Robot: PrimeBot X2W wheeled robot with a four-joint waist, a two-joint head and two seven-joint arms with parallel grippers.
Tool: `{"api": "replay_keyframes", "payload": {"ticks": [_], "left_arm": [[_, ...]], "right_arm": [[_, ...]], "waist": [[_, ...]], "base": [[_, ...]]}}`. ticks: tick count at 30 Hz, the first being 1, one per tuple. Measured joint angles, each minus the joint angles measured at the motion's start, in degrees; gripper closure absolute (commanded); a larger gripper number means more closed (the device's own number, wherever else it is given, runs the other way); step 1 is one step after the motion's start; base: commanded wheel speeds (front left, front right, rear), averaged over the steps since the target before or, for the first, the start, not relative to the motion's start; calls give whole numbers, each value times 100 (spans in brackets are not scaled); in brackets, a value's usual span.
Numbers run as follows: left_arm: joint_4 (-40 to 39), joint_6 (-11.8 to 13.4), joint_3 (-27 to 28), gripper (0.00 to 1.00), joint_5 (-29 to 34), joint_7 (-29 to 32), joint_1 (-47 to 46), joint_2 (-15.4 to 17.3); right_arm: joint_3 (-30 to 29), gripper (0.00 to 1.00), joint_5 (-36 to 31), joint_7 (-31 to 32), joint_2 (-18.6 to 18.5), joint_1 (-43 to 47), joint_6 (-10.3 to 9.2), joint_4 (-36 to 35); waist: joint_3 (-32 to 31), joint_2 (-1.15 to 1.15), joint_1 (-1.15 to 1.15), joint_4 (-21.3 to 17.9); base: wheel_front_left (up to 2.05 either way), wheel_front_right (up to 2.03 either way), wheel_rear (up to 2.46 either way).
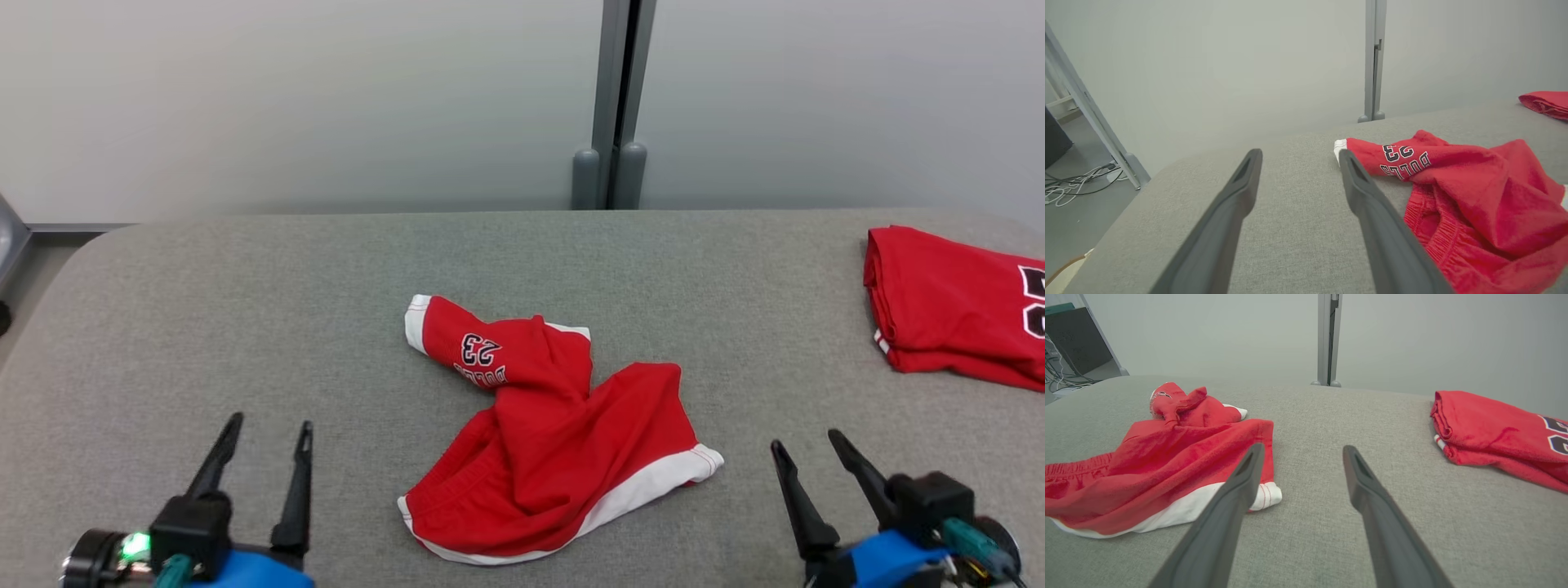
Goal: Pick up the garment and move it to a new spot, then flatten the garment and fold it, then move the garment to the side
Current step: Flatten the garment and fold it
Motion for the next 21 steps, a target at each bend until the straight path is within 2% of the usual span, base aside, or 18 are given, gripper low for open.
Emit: {"api": "replay_keyframes", "payload": {"ticks": [8, 14, 21], "left_arm": [[992, -112, -1165, 0, -130, 126, -725, 335], [1709, -133, -2150, 0, -612, 212, -1148, 646], [2437, -134, -2769, 0, -1160, 299, -1516, 795]], "right_arm": [[716, 0, 160, -101, -199, -953, 0, 1156], [1265, 0, 346, -302, -199, -1537, 0, 2018], [1769, 0, 606, -534, -146, -2009, 0, 2819]], "waist": [[264, 0, 1, -137], [463, 0, 1, -206], [620, 0, 1, -227]], "base": [[0, 0, 0], [0, 0, 0], [0, 0, 0]]}}
